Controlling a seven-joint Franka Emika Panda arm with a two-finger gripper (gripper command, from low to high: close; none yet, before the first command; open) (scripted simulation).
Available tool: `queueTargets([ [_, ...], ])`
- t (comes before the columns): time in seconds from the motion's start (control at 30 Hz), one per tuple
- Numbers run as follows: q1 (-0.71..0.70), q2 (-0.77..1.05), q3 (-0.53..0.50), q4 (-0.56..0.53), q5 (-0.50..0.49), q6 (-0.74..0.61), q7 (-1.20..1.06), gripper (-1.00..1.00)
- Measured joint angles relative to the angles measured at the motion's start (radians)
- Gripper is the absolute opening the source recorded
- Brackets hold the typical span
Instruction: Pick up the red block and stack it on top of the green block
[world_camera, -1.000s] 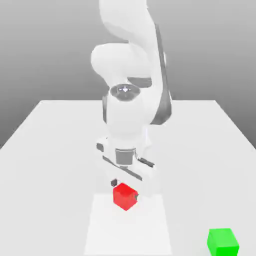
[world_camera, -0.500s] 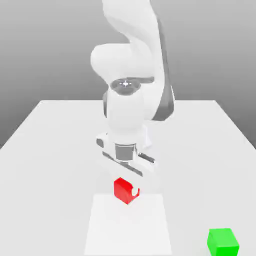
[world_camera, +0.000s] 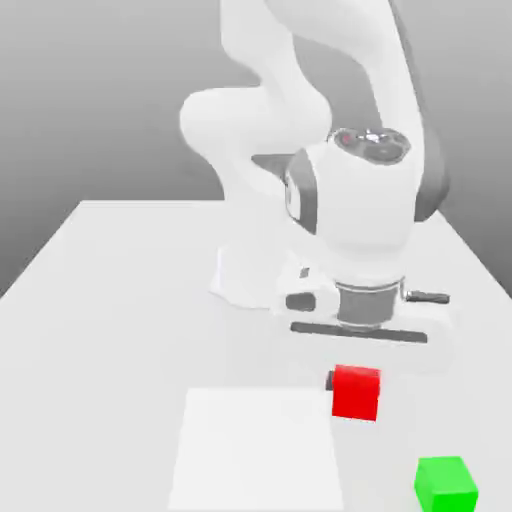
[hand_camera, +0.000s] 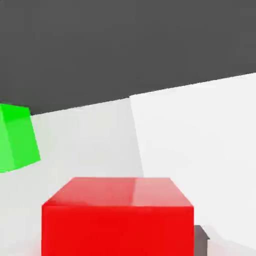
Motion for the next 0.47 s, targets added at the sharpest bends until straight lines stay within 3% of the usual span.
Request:
queueTargets([
  [0.17,0.056,0.108,0.04,0.17,-0.088,-0.067,-0.095,-1.0],
  [0.27,0.083,0.207,0.019,0.197,-0.139,0.002,-0.08,-1.0],
  [0.3,0.092,0.242,0.008,0.201,-0.155,0.033,-0.07,1.0],
  [0.47,0.092,0.242,0.008,0.201,-0.155,0.033,-0.07,1.0],
])
